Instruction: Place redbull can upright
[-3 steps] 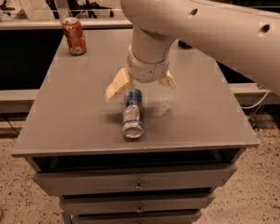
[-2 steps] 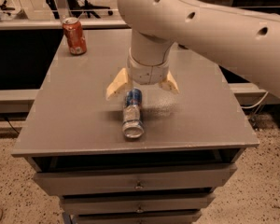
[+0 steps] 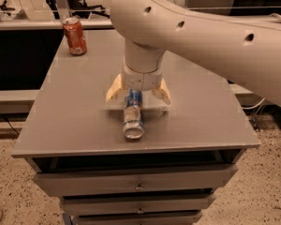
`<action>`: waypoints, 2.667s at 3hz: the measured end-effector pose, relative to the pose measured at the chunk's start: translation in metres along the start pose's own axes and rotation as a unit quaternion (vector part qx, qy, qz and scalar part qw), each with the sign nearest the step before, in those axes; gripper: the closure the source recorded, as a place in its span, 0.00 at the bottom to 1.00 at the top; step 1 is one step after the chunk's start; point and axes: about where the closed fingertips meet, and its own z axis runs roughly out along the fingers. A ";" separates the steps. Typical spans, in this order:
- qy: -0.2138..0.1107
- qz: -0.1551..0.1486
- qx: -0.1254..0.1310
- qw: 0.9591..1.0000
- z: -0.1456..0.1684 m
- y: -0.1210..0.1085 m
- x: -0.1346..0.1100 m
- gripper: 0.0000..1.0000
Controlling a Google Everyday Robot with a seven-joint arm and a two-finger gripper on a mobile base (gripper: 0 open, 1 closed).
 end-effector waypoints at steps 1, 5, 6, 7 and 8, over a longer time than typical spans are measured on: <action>-0.012 -0.010 -0.007 1.000 -0.003 0.010 -0.003 0.38; -0.212 -0.098 -0.192 0.953 -0.088 0.019 -0.089 1.00; -0.305 -0.091 -0.318 0.893 -0.124 0.034 -0.116 1.00; -0.372 -0.076 -0.366 0.850 -0.142 0.017 -0.132 1.00; -0.395 -0.100 -0.361 0.839 -0.147 0.005 -0.124 1.00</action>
Offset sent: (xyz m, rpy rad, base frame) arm 0.0080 0.0333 0.0207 0.0792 -0.0953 0.0959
